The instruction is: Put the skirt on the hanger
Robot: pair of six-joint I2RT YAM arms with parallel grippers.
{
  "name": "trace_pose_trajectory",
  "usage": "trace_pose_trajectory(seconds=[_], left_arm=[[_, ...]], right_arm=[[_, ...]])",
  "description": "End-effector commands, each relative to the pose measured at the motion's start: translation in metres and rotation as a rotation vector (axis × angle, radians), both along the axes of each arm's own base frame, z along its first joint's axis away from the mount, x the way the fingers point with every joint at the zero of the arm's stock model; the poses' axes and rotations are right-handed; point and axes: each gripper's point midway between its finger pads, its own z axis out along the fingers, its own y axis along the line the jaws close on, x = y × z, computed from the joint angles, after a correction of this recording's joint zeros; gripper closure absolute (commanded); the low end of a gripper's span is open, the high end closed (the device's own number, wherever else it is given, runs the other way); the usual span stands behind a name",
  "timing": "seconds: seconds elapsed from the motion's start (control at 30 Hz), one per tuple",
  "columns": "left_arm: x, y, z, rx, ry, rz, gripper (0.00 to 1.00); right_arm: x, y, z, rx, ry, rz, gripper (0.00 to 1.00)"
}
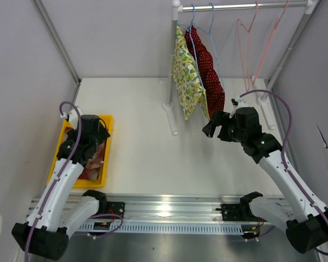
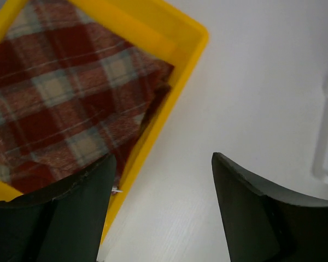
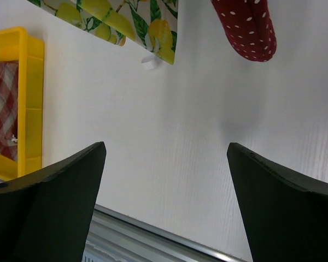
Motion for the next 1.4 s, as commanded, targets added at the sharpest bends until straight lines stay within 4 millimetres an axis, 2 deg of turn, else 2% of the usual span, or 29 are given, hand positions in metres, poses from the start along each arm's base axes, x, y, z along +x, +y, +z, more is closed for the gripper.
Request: trace_pose_trajectory(seconds=[0.0,0.03,0.1,0.17,0.27,0.43,0.57,0.8,0.87,0.9,1.0,1.03,1.1,1.13,1.17,1.23,1.27,1.33,1.37], left_arm=[[-0.005,0.027,-0.035,-0.064,0.054,0.177,0.23],[-0.005,0.035,-0.042,-0.082,0.063,0.223,0.23],[-0.008,0.037,-0.063,-0.089,0.113,0.254,0.24],[-0.012,0.039,-0.073,-0.101,0.134,0.295,0.24],[-0.029,0.048,-0.093,-0.104,0.164,0.407,0.22],[-0.036,0.046,-0.112,-0.186,0.122,0.475,0.2],[-0.042,0.044,-0.137,-0.214,0.168,0.514,0.19],[-0.038,0.044,-0.152,-0.259,0.158,0.557,0.2],[-0.038,0.046,-0.156,-0.26,0.169,0.571,0.24],[-0.035,0.047,-0.155,-0.261,0.16,0.572,0.27],[-0.029,0.051,-0.149,-0.253,0.13,0.569,0.44],[-0.027,0.053,-0.145,-0.251,0.12,0.566,0.56],[-0.022,0.055,-0.135,-0.239,0.101,0.553,0.69],[-0.019,0.056,-0.127,-0.227,0.091,0.536,0.82],[-0.014,0.056,-0.117,-0.224,0.072,0.523,0.89],[-0.015,0.056,-0.108,-0.199,0.08,0.491,1.0],[-0.008,0.057,-0.09,-0.2,0.044,0.476,1.0],[-0.008,0.058,-0.075,-0.178,0.029,0.447,1.0],[-0.004,0.058,-0.058,-0.176,-0.001,0.435,1.0]], right_arm=[[-0.001,0.018,0.0,0.048,-0.005,0.072,0.01],[-0.001,0.02,-0.002,0.049,-0.001,0.077,0.01],[-0.003,0.023,-0.006,0.047,0.005,0.088,0.0],[-0.004,0.023,-0.009,0.047,0.009,0.088,0.01],[-0.005,0.022,-0.016,0.043,0.017,0.087,0.01],[-0.008,0.024,-0.022,0.043,0.028,0.103,0.01],[-0.008,0.024,-0.028,0.029,0.035,0.113,0.01],[-0.008,0.024,-0.037,0.012,0.061,0.124,0.01],[-0.007,0.024,-0.038,0.01,0.062,0.125,0.01],[-0.008,0.024,-0.039,0.011,0.065,0.128,0.0],[-0.008,0.025,-0.04,0.015,0.066,0.129,0.01],[-0.008,0.025,-0.039,0.015,0.064,0.129,0.01],[-0.008,0.025,-0.039,0.017,0.065,0.129,0.01],[-0.007,0.026,-0.038,0.02,0.062,0.128,0.01],[-0.007,0.026,-0.038,0.024,0.062,0.127,0.01],[-0.007,0.027,-0.037,0.028,0.061,0.131,0.01],[-0.007,0.027,-0.037,0.03,0.06,0.131,0.01],[-0.007,0.028,-0.035,0.035,0.056,0.13,0.01],[-0.006,0.029,-0.035,0.038,0.056,0.132,0.01]])
